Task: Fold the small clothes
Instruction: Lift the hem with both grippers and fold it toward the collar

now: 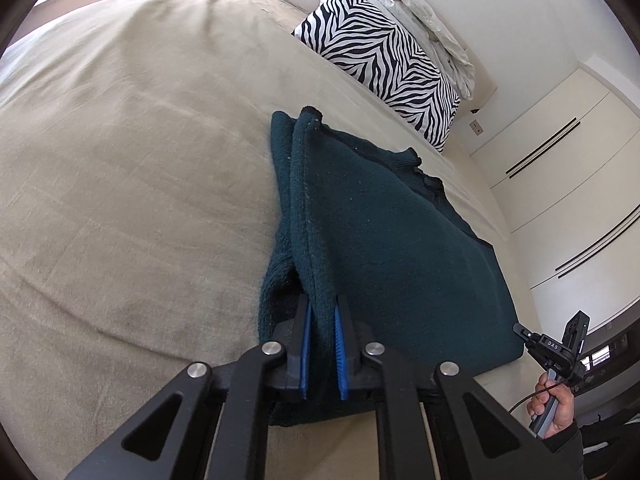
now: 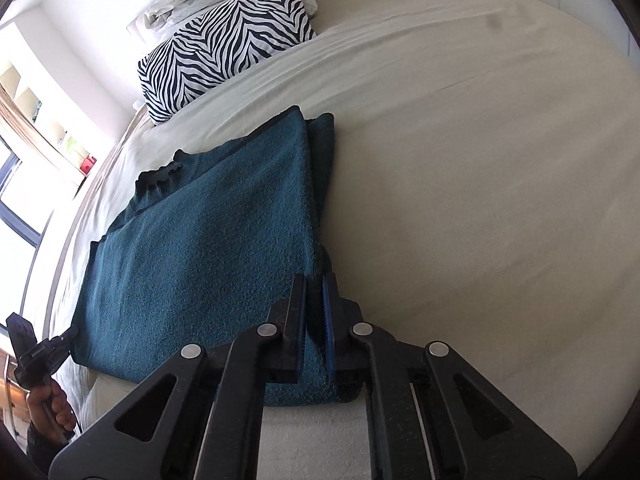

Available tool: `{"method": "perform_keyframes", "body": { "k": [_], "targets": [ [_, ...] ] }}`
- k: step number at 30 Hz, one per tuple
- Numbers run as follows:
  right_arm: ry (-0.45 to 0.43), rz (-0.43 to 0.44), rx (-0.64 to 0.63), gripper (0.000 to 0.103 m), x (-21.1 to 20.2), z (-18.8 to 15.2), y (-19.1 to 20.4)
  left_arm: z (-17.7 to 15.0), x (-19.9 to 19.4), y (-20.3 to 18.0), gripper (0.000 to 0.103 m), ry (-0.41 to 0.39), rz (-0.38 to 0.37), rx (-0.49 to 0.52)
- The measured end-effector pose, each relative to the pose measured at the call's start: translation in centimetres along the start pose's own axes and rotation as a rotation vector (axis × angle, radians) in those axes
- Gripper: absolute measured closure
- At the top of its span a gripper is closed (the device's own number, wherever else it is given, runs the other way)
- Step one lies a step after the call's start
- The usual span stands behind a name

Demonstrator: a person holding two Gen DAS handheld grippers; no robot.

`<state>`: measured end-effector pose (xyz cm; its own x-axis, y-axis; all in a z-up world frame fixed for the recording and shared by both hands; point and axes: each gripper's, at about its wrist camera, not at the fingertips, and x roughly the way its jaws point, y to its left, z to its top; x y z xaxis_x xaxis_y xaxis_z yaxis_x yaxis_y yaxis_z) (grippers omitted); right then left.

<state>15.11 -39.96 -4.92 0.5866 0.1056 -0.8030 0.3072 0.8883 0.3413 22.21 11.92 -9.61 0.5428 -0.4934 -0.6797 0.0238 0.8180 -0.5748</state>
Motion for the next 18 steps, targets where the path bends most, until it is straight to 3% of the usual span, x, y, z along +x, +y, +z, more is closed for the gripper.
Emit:
{"method": "perform_keyframes", "body": {
  "k": [10, 18],
  "targets": [
    [-0.005, 0.002, 0.01, 0.098, -1.9, -1.9, -0.2, -0.2, 0.0, 0.6, 0.093, 0.01, 0.005, 0.014],
    [0.008, 0.022, 0.073, 0.098, -1.0, -2.8, -2.1, -0.5, -0.3, 1.0, 0.094, 0.019, 0.005, 0.021]
  ]
}}
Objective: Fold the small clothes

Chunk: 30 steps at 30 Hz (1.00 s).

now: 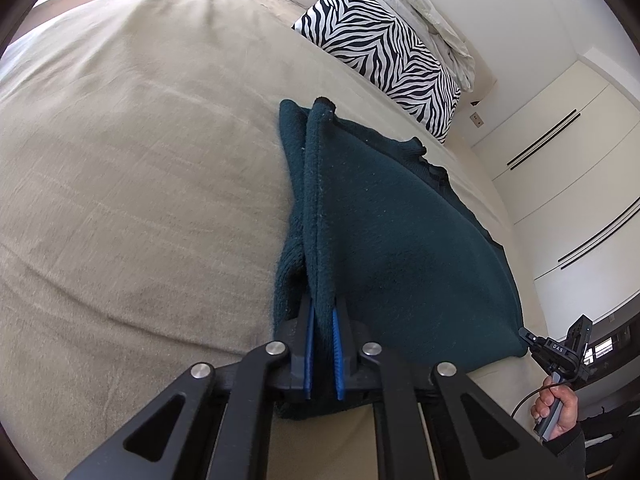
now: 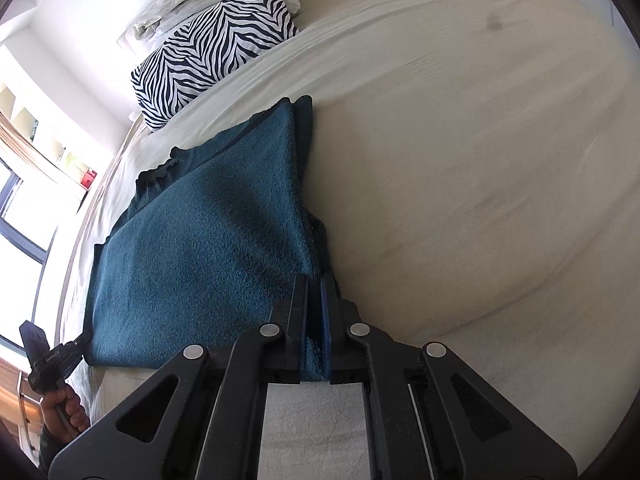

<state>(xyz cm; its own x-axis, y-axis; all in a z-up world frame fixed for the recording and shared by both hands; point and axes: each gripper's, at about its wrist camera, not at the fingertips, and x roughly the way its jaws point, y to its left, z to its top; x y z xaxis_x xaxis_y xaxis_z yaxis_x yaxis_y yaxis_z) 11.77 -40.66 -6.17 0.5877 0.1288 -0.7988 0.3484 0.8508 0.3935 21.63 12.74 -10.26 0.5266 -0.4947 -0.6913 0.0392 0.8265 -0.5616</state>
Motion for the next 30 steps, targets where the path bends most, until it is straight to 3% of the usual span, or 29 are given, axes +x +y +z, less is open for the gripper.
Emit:
{"method": "perform_keyframes", "body": {
  "k": [9, 12, 14, 15, 16, 17, 19, 24, 27, 30],
  "targets": [
    [0.016, -0.019, -0.021, 0.097, 0.3, -0.1, 0.4, -0.1, -0.3, 0.3, 0.091, -0.003, -0.006, -0.025],
    [-0.02, -0.038, 0.005, 0.094, -1.4, 0.4, 0.4, 0.1, -1.9, -0.3, 0.09, -0.037, 0.035, -0.013],
    [-0.087, -0.05, 0.002, 0.078, -3.3, 1.1, 0.7, 0.8, -3.3, -1.5, 0.083, -0.08, 0.062, 0.032],
    [-0.118, -0.049, 0.001, 0.07, -4.1, 1.5, 1.1, 1.4, -3.7, -2.4, 0.075, -0.099, 0.075, 0.064],
    [-0.149, -0.032, 0.007, 0.047, -5.0, 2.2, 1.6, 2.0, -3.8, -3.4, 0.068, -0.113, 0.086, 0.101],
    [-0.183, 0.0, 0.011, 0.035, -5.4, 2.7, 2.4, 2.8, -3.7, -4.6, 0.066, -0.126, 0.094, 0.14],
    [-0.189, 0.104, -0.018, 0.034, -5.1, 4.1, 4.9, 4.5, -2.5, -6.8, 0.062, -0.135, 0.092, 0.202],
    [-0.023, 0.368, 0.024, 0.036, 2.0, 6.9, 11.9, 8.6, 3.1, -11.9, 0.061, -0.127, 0.143, 0.322],
    [0.062, 0.445, 0.039, 0.037, 7.4, 7.8, 15.8, 10.4, 6.9, -13.5, 0.058, -0.108, 0.205, 0.369],
    [0.143, 0.508, 0.101, 0.037, 12.5, 7.9, 18.4, 11.0, 10.3, -12.6, 0.058, -0.068, 0.246, 0.351]
  ]
}}
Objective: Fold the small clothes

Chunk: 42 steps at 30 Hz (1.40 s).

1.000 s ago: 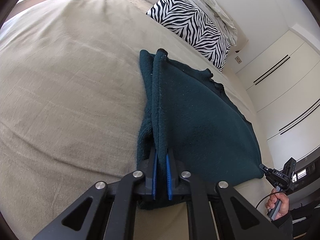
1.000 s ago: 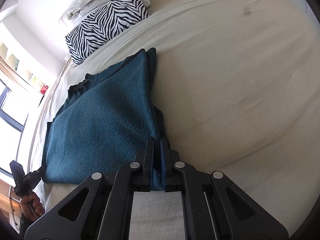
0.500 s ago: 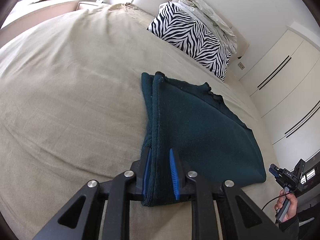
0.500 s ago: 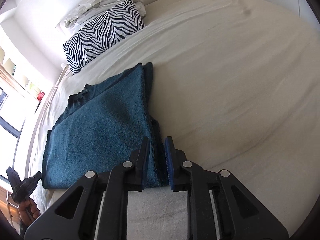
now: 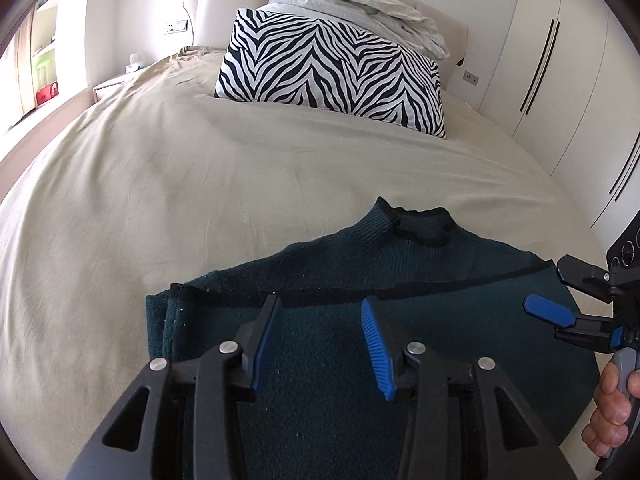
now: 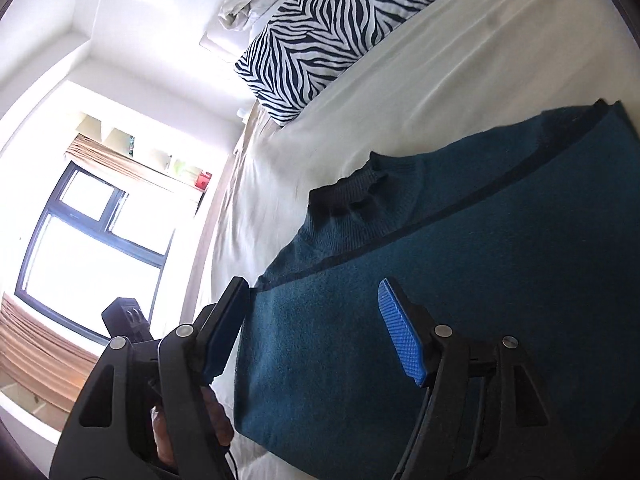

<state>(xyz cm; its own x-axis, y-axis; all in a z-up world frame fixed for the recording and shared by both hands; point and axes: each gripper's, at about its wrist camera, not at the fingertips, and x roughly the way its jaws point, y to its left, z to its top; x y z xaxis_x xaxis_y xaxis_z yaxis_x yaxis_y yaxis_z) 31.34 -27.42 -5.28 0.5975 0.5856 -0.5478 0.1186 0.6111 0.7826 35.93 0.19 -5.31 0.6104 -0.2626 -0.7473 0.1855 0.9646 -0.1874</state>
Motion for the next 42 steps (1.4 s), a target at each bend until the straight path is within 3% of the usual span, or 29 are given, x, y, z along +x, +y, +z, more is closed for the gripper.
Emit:
{"method": "perform_keyframes", "body": {
  "k": [2, 4, 7, 8, 13, 17, 19, 21, 24, 26, 28, 31, 34, 42],
  "targets": [
    [0.017, -0.015, 0.004, 0.037, 2.5, 0.2, -0.4, -1.0, 2.2, 1.3, 0.058, 0.06, 0.029, -0.029],
    [0.001, -0.048, 0.04, 0.041, 3.4, 0.5, -2.2, -2.6, 2.3, 2.8, 0.056, 0.021, -0.035, -0.06],
    [-0.064, 0.005, 0.12, 0.072, 2.0, 1.5, -5.9, -3.4, 1.6, 4.1, 0.065, 0.012, -0.067, -0.086],
    [-0.1, 0.027, 0.149, 0.075, 0.9, 1.9, -7.3, -3.5, 1.6, 4.3, 0.066, 0.009, -0.07, -0.086],
    [-0.301, 0.031, 0.276, 0.076, -5.7, 3.2, -13.2, -4.0, 1.5, 3.8, 0.066, -0.006, -0.055, -0.068],
    [-0.393, -0.177, 0.274, 0.073, -10.1, 3.1, -13.0, -4.2, 0.5, 3.5, 0.067, 0.007, -0.03, -0.086],
    [-0.372, -0.144, 0.282, 0.071, -11.0, 2.0, -12.1, -4.9, -1.5, 2.3, 0.066, 0.004, -0.003, -0.071],
    [-0.308, -0.028, 0.25, 0.07, -10.5, 0.1, -9.9, -6.4, -4.4, 0.6, 0.065, -0.016, -0.085, -0.07],
    [-0.133, 0.096, 0.144, 0.07, -7.5, -4.6, -4.8, -9.2, -7.4, -3.0, 0.054, -0.029, -0.149, -0.01],
    [-0.021, 0.147, 0.127, 0.07, -4.0, -8.3, -2.5, -10.7, -7.0, -4.4, 0.05, 0.005, -0.149, 0.013],
    [0.077, 0.17, 0.149, 0.07, -0.9, -11.6, -2.0, -12.2, -5.4, -4.0, 0.052, 0.066, -0.104, -0.014],
    [0.141, 0.131, 0.188, 0.073, 1.7, -14.9, -3.6, -13.3, -5.3, -2.8, 0.063, 0.044, -0.099, -0.028],
    [0.094, 0.185, 0.232, 0.08, 0.7, -14.6, -5.5, -13.4, -5.5, -2.7, 0.063, 0.057, -0.092, -0.012],
    [-0.193, 0.078, 0.291, 0.08, -9.2, -11.2, -10.7, -13.7, -5.3, -2.8, 0.062, 0.05, -0.081, 0.01]
  ]
}}
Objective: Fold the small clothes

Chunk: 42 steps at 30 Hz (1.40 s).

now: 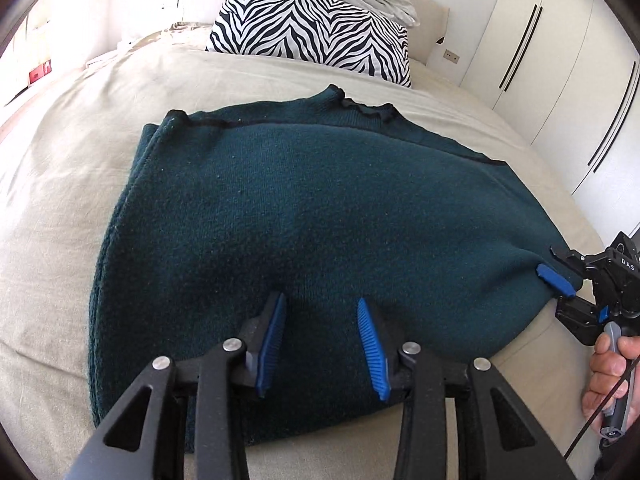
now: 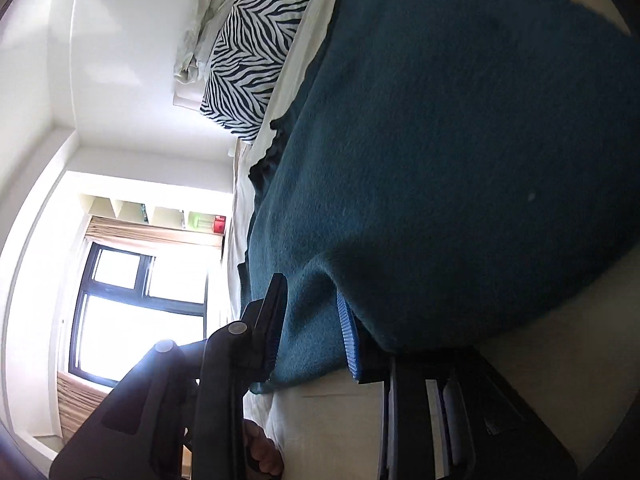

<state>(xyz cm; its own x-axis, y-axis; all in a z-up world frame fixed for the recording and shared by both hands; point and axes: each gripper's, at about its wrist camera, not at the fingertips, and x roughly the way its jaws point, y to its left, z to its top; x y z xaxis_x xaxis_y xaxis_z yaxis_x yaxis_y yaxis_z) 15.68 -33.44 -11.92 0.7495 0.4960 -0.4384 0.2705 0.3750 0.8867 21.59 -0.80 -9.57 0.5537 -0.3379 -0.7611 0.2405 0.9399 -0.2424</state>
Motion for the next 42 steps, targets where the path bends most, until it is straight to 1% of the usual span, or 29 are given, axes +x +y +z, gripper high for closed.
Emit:
{"method": "perform_keyframes", "body": {
  "k": [1, 3, 4, 5, 7, 8, 10, 12, 13, 15, 17, 18, 20, 21, 22, 24, 26, 27, 28, 30, 31, 32, 33, 34, 36, 37, 38, 40, 42],
  "targets": [
    [-0.039, -0.009, 0.009, 0.08, -1.2, 0.5, -0.2, 0.0, 0.0, 0.1, 0.063, 0.001, -0.003, -0.001],
    [-0.146, -0.086, 0.014, 0.076, -4.1, 1.4, -0.5, -0.1, 0.0, 0.2, 0.062, 0.001, -0.003, 0.002],
    [-0.194, -0.112, 0.021, 0.076, -5.5, 2.0, -0.8, -0.1, -0.1, 0.2, 0.062, -0.001, -0.002, 0.004],
    [-0.229, -0.118, 0.045, 0.076, -6.6, 2.2, -1.2, -0.2, -0.1, 0.2, 0.062, -0.002, -0.002, 0.006],
    [-0.265, -0.119, 0.076, 0.075, -8.4, 2.9, -1.5, -0.3, -0.1, 0.2, 0.062, -0.006, -0.003, 0.005],
    [-0.275, -0.127, 0.053, 0.075, -8.9, 3.0, -1.0, -0.3, -0.1, 0.2, 0.062, -0.007, -0.003, 0.005],
    [-0.253, -0.124, -0.005, 0.075, -9.0, 3.2, 0.7, -0.3, -0.1, 0.2, 0.062, -0.009, 0.0, 0.009],
    [-0.197, -0.079, -0.035, 0.075, -6.7, 2.5, 2.6, -0.2, -0.1, 0.1, 0.062, -0.01, -0.005, 0.008],
    [-0.16, -0.054, -0.049, 0.074, -6.2, 1.7, 2.8, -0.1, -0.4, 0.2, 0.062, -0.009, -0.013, 0.001],
    [-0.059, -0.024, -0.083, 0.074, -2.4, 0.6, 4.6, 0.1, -1.2, 0.6, 0.062, -0.013, -0.022, -0.021],
    [0.034, -0.008, -0.115, 0.074, 1.6, -0.8, 6.1, 0.1, -2.1, 1.2, 0.057, -0.037, 0.005, -0.032],
    [0.087, -0.001, -0.129, 0.074, 3.2, -1.8, 6.4, 0.0, -2.2, 1.7, 0.055, -0.037, 0.02, -0.034],
    [0.154, -0.019, -0.137, 0.074, 6.4, -2.5, 6.4, -0.5, -2.2, 3.2, 0.056, -0.024, -0.008, -0.068],
    [0.174, -0.042, -0.133, 0.074, 7.3, -2.4, 5.9, -0.6, -2.5, 3.9, 0.06, -0.026, -0.022, -0.081],
    [0.178, -0.057, -0.131, 0.074, 7.6, -2.3, 5.3, -0.7, -2.9, 4.5, 0.063, -0.025, -0.023, -0.09],
    [0.158, 0.001, -0.103, 0.076, 6.5, -1.6, 4.0, -1.0, -3.9, 5.6, 0.065, -0.032, -0.037, -0.117],
    [0.101, -0.003, -0.092, 0.075, 4.0, -0.6, 3.0, -1.3, -4.8, 6.8, 0.064, -0.046, -0.057, -0.145],
    [0.064, -0.009, -0.079, 0.075, 2.4, 0.0, 2.2, -1.4, -5.2, 7.5, 0.059, -0.05, -0.032, -0.162],
    [0.028, -0.013, -0.054, 0.075, 1.1, 1.2, 1.3, -1.6, -5.7, 8.3, 0.059, -0.055, -0.031, -0.185],
    [-0.049, -0.018, 0.001, 0.075, -2.0, 2.5, -0.3, -1.8, -6.7, 10.0, 0.059, -0.07, -0.071, -0.252],
    [-0.089, -0.023, 0.019, 0.074, -3.3, 3.4, -0.9, -1.8, -7.3, 10.7, 0.054, -0.078, -0.073, -0.278],
    [-0.123, -0.036, 0.028, 0.074, -4.6, 3.8, -1.1, -1.7, -7.7, 11.2, 0.045, -0.08, -0.033, -0.293],
    [-0.15, -0.045, 0.032, 0.074, -5.5, 4.0, -1.1, -1.5, -8.1, 11.6, 0.035, -0.087, -0.003, -0.307],
    [-0.164, -0.05, 0.032, 0.074, -6.4, 4.0, -1.0, -1.4, -8.6, 12.2, 0.034, -0.102, -0.011, -0.326],
    [-0.16, -0.059, 0.001, 0.073, -6.2, 4.0, 0.3, -0.9, -9.0, 13.5, 0.034, -0.117, -0.055, -0.377],
    [-0.143, -0.052, -0.025, 0.066, -5.9, 3.6, 1.2, -0.7, -9.0, 14.0, 0.034, -0.116, -0.075, -0.404],
    [-0.123, -0.041, -0.044, 0.05, -5.2, 3.1, 2.1, -0.5, -8.7, 14.6, 0.034, -0.106, -0.107, -0.428],
    [-0.072, -0.016, -0.071, 0.038, -2.5, 2.1, 4.2, -0.1, -7.3, 15.3, 0.034, -0.057, -0.176, -0.475],
    [0.003, 0.017, -0.11, 0.038, 0.9, 1.1, 6.3, 0.0, -5.5, 15.7, 0.034, 0.001, -0.24, -0.516]
  ]
}}
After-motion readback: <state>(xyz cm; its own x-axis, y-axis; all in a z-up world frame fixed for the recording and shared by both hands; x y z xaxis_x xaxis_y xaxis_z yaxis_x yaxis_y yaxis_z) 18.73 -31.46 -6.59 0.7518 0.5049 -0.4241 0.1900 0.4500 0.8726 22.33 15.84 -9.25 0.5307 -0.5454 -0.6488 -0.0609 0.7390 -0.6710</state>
